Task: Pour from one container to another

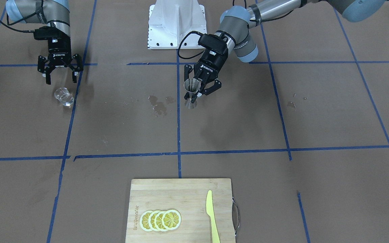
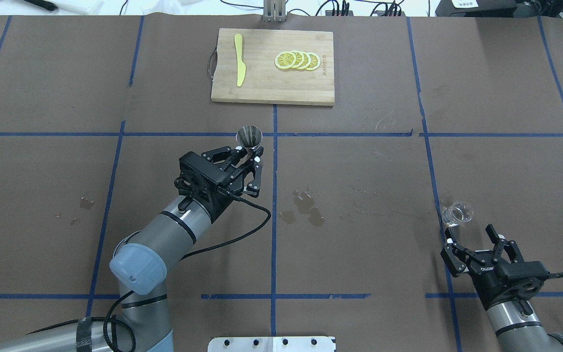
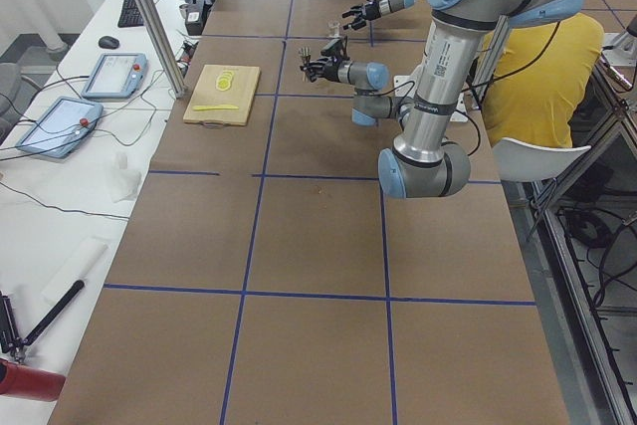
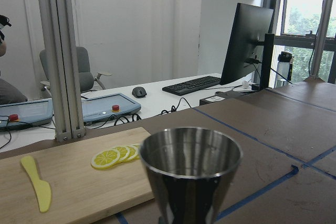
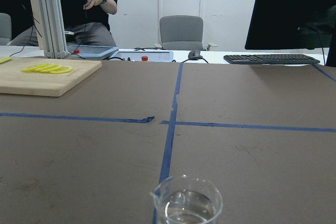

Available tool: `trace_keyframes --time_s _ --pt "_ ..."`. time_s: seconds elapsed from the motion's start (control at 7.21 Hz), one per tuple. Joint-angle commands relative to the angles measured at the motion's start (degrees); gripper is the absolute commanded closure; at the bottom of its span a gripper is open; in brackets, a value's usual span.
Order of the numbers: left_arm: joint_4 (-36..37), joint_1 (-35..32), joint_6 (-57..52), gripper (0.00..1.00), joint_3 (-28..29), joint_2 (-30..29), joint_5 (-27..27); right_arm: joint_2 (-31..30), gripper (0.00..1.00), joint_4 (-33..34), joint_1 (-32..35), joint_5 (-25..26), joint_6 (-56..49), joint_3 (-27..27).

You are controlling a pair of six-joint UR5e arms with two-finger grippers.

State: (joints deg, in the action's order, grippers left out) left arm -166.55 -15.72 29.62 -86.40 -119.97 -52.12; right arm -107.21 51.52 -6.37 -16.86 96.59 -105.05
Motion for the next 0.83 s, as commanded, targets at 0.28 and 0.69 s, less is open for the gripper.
trace_keyframes --time_s 0.28,0.69 --pt "0.0 -0.01 0.0 1.0 0.0 0.0 0.0 2.79 0.0 -0.1 0.04 -0.72 -0.7 3.18" --pt "0.0 -0.01 0.0 1.0 0.0 0.0 0.0 3.23 0.0 -0.1 2.48 -4.05 -2.19 3.18"
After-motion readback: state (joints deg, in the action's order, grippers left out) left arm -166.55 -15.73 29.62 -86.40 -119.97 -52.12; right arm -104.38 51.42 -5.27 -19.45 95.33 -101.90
